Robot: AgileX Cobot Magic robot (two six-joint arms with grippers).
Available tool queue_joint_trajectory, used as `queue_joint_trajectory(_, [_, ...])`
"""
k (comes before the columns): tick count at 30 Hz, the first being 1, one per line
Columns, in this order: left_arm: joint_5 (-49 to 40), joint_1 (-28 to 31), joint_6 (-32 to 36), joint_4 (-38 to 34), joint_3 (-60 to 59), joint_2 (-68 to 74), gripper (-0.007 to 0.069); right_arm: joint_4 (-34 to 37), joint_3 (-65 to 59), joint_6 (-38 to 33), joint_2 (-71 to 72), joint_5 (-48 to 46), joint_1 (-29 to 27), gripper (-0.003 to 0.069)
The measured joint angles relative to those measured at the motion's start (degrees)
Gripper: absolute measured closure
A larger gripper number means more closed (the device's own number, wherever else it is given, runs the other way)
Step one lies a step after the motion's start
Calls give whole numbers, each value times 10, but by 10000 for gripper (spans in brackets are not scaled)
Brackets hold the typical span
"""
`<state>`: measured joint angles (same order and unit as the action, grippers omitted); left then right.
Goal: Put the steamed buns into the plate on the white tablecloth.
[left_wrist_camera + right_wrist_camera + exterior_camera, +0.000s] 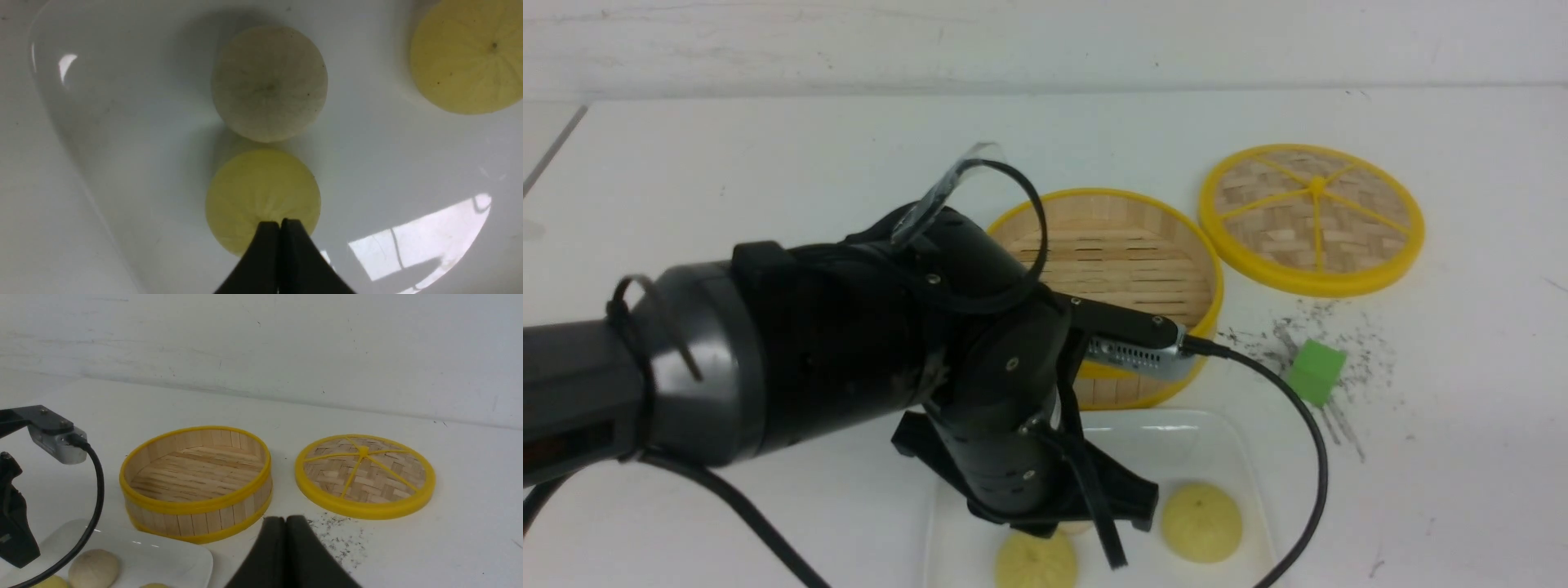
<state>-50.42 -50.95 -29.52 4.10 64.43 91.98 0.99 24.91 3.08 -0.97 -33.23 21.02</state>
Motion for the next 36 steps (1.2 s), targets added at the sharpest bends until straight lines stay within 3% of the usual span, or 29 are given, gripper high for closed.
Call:
queue_joint_trajectory(7, [1, 0, 0, 0, 0, 0, 608, 0, -8, -1, 0, 3, 0, 657])
queue_joint_trajectory(14, [3, 0, -2, 3, 0, 0, 605, -2, -100, -1, 8, 67, -9, 654])
queue_joint_trajectory(20, [25, 0, -2, 24, -1, -9, 605, -2, -195, -1, 16, 78, -78, 649])
queue_joint_trajectory(27, [22, 0, -18, 103, -3, -126, 605, -6, -258, -2, 17, 95, -186, 640])
queue_joint_trajectory(32, [6, 0, -36, 163, -3, -232, 605, -10, -259, -2, 17, 98, -199, 636])
queue_joint_trajectory(36, [-68, 0, -43, 197, -3, -318, 603, -10, -259, -2, 17, 98, -199, 632])
